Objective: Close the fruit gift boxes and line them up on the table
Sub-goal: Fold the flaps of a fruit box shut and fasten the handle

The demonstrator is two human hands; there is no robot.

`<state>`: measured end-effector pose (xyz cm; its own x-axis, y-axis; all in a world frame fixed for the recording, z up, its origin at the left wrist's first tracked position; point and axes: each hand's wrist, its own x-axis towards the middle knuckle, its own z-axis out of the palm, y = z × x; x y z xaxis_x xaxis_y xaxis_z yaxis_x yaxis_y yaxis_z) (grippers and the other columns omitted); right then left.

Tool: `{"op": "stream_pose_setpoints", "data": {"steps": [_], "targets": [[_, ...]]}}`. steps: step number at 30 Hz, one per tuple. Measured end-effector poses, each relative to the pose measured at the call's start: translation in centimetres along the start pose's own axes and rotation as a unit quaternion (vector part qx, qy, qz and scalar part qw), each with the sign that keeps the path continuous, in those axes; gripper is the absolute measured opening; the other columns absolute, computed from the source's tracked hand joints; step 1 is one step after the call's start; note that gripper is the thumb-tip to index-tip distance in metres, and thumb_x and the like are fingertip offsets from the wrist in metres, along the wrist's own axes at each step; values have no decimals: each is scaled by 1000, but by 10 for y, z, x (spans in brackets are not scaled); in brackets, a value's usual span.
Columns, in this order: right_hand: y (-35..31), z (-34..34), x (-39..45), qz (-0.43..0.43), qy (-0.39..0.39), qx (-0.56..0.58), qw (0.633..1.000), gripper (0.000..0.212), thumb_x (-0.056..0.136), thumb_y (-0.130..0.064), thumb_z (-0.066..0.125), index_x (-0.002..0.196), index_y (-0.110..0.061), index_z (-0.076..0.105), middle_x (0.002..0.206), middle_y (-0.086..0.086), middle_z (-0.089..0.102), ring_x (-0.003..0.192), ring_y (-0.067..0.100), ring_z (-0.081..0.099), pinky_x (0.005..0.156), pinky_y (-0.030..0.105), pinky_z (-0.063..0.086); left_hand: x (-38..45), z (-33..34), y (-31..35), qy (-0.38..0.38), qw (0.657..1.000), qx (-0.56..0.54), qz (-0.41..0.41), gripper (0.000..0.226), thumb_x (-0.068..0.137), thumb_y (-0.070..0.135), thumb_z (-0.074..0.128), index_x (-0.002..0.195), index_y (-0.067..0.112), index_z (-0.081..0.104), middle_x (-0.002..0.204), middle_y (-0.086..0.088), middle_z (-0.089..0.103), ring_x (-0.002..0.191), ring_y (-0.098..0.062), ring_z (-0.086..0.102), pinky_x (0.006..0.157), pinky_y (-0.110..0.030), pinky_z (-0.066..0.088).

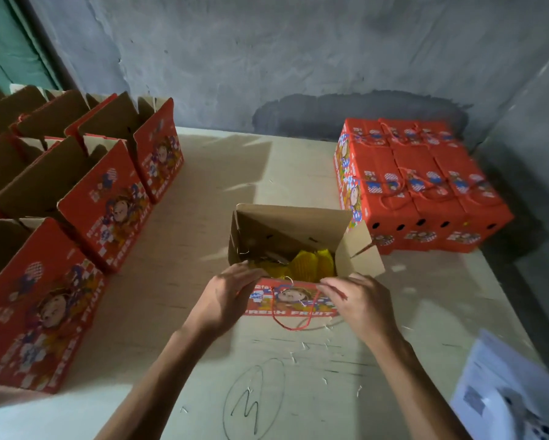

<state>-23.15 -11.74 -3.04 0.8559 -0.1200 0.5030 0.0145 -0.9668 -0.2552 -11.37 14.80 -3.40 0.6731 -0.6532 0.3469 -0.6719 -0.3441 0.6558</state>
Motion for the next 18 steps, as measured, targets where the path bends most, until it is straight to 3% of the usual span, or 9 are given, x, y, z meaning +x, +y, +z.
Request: {"op": "stream_pose_setpoints", "data": {"steps": [3, 8, 11, 14, 16, 18], "targets": [[1, -11, -23, 0, 32, -10, 999, 15, 74, -22, 93, 85, -20, 83, 70, -6, 74, 55, 15, 61, 55, 20, 35, -11, 14, 13, 15, 1000, 6, -1, 19, 99, 11, 66, 115, 10, 76, 112, -1, 75, 105, -13, 70, 96, -29, 56], [4, -19, -59, 27, 56, -6, 998, 10, 81, -28, 82, 88, -21, 84, 80, -8, 76, 66, 13, 65, 60, 22, 41, -27, 31, 23, 17, 999, -18, 31, 22, 101, 10, 63, 117, 17, 75, 115, 9, 73, 114, -3, 63, 112, -18, 39], [5, -19, -69, 45, 36, 14, 998, 21, 75, -20, 92, 93, -19, 83, 92, -9, 78, 80, 13, 69, 71, 26, 51, -34, 37, 27, 21, 999, -45, 22, 22, 101, 10, 61, 115, 20, 74, 119, 18, 69, 118, -1, 61, 109, -20, 42], [3, -21, -76, 70, -28, 59, 995, 27, 78, -36, 89, 100, -23, 81, 106, -14, 75, 98, 6, 68, 84, 28, 55, -40, 41, 26, 13, 996, -83, 14, 19, 99, 6, 65, 111, 16, 76, 124, 17, 69, 119, -7, 64, 101, -29, 51], [4, -24, -82, 108, -68, 124, 984, 32, 85, -55, 78, 103, -28, 79, 115, -21, 72, 112, -2, 62, 97, 22, 48, -46, 43, 25, 5, 996, -86, 6, 14, 100, 17, 65, 109, 17, 76, 123, 18, 68, 118, -7, 64, 96, -30, 55], [6, -25, -86, 180, -63, 227, 955, 28, 91, -55, 72, 105, -32, 77, 119, -23, 70, 119, 0, 61, 103, 23, 46, -51, 41, 26, -20, 997, -71, -7, 18, 97, 37, 66, 108, 25, 76, 121, 21, 66, 116, -6, 64, 91, -26, 55]]}}
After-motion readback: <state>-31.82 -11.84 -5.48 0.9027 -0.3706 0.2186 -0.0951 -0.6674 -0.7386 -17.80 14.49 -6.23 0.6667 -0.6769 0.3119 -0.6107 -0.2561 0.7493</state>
